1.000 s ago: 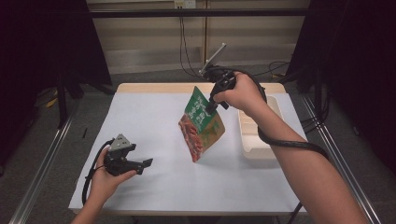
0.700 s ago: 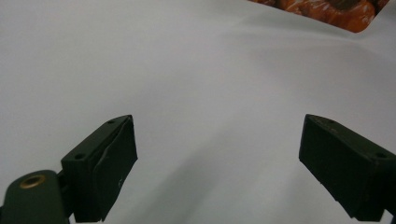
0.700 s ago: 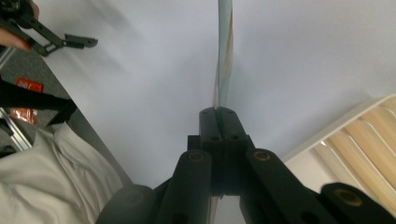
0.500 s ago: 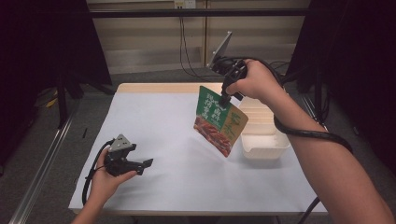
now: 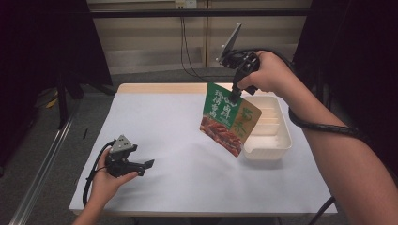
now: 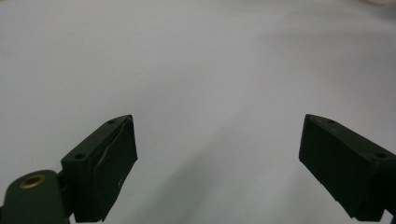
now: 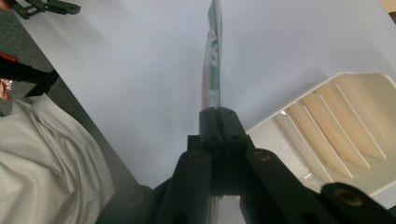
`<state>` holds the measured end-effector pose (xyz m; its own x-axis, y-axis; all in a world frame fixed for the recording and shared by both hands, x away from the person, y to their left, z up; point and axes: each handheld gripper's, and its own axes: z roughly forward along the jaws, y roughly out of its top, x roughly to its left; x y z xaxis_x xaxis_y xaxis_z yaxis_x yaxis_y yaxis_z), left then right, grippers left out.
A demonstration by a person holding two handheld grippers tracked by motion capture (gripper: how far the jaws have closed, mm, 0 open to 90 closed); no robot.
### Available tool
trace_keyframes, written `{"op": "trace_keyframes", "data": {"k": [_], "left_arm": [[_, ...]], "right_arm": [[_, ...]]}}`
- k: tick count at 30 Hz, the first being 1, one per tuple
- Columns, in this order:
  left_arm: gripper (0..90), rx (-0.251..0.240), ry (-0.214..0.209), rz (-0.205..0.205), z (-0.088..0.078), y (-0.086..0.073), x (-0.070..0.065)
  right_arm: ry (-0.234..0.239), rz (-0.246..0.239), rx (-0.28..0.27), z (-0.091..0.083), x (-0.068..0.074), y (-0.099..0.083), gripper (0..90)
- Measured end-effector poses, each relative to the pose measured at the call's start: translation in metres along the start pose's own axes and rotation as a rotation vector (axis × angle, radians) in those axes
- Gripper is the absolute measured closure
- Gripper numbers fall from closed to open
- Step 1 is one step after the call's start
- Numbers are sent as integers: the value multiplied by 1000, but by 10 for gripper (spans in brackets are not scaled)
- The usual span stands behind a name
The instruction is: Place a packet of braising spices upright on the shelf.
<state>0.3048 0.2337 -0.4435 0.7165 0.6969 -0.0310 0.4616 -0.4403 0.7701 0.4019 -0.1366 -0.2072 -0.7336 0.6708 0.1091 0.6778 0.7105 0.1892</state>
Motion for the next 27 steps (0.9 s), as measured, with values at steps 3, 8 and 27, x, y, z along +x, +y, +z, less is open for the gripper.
{"op": "trace_keyframes", "data": {"k": [3,8,27], "left_arm": [[111,-4,-6,-1,0,0,0],[111,-7,-4,3,-1,1,1],[111,-11,-4,-2,-1,0,0]], "right_arm": [[-8,-17,1,-5,-1,-1,900],[-20,-27,0,-9,-3,-1,900],[-71,-72,-20,-26,-17,1,900]]}}
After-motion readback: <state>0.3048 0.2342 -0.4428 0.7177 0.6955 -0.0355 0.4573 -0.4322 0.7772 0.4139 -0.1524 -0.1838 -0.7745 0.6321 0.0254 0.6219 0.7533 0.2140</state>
